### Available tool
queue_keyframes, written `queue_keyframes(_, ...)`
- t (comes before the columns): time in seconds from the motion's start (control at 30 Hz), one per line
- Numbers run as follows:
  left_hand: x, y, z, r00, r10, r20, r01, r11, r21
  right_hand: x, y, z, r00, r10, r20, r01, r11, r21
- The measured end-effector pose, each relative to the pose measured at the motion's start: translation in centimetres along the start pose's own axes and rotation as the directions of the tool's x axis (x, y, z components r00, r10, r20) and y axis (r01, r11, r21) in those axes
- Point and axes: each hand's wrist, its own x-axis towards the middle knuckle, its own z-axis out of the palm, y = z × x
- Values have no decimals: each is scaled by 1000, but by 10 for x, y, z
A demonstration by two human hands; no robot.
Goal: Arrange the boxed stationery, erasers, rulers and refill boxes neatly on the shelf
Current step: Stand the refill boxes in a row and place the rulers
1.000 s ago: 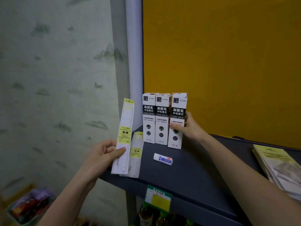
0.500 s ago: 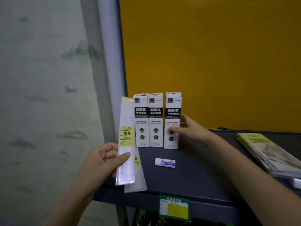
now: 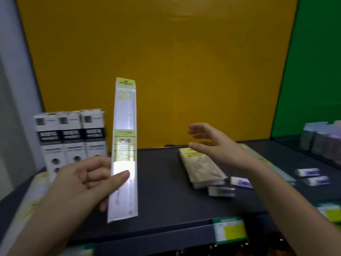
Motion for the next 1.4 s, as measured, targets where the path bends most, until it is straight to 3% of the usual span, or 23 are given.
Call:
queue_keyframes(0.23,34,1,186,988,-19,154,18,1000,6,-39,81,-135,997,25,-74,-33,994,-101)
queue_keyframes(0.53,65,-15,339,974,-128,188,74,960,271,-69,145,-219,995,41,-87,-46,997,-63)
queue_keyframes(0.7,73,-34,368,968,-202,150,128,909,396,-74,162,-235,997,41,-68,-44,998,-52)
queue_keyframes(1.03,83,-42,377,948,-256,191,95,796,597,-74,183,-246,999,8,-39,-9,999,-33)
queue_keyframes(1.27,78,-38,381,955,-275,110,83,605,792,-71,195,-248,999,27,-17,-28,998,-64)
queue_keyframes(1.4,73,-29,386,994,-63,87,-55,396,916,-73,201,-254,994,61,86,-45,984,-173)
